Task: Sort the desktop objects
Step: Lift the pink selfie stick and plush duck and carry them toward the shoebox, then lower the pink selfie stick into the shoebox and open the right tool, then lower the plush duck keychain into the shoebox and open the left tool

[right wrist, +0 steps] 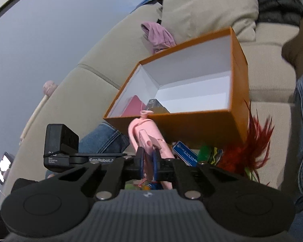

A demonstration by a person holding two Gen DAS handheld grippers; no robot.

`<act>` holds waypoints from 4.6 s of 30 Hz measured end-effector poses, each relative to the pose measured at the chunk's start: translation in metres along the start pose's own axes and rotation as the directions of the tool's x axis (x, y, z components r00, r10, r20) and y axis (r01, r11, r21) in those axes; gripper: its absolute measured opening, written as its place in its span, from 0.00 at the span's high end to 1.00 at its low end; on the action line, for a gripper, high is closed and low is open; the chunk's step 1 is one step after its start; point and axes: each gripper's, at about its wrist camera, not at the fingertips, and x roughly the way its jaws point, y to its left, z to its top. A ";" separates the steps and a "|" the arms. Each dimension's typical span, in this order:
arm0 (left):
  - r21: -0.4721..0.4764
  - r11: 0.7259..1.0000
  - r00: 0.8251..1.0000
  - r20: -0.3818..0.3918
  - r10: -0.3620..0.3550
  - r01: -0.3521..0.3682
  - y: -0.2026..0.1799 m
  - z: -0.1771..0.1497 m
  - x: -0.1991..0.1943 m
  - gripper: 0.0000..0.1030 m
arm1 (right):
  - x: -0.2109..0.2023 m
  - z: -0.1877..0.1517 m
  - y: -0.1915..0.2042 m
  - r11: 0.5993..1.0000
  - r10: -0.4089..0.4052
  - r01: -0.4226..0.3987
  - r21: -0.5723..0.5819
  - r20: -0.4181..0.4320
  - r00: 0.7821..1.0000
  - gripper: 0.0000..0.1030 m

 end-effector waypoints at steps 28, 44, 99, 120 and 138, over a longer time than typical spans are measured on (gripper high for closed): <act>0.061 0.998 0.976 0.216 -0.010 -0.004 -0.041 0.049 -0.109 0.49 | -0.019 0.093 0.064 0.983 -0.155 0.164 -0.087 0.104 0.982 0.94; 0.088 0.996 0.974 0.226 -0.006 -0.014 -0.037 0.103 -0.086 0.49 | 0.117 0.111 0.012 0.735 -0.666 0.672 -0.096 0.087 0.741 0.94; 0.322 0.909 0.958 0.193 0.211 -0.265 -0.032 0.190 -0.030 0.49 | 0.200 0.109 -0.005 0.547 -0.608 0.240 -0.802 -0.184 0.772 0.73; 0.379 0.816 0.896 0.102 0.432 -0.437 -0.005 0.195 0.033 0.43 | 0.189 0.108 -0.011 0.517 -0.628 0.208 -0.830 -0.202 0.751 0.74; 0.402 0.774 0.870 0.288 0.399 -0.488 -0.031 0.171 0.009 0.34 | 0.174 0.119 0.002 0.634 -0.581 0.331 -0.699 -0.147 0.801 0.72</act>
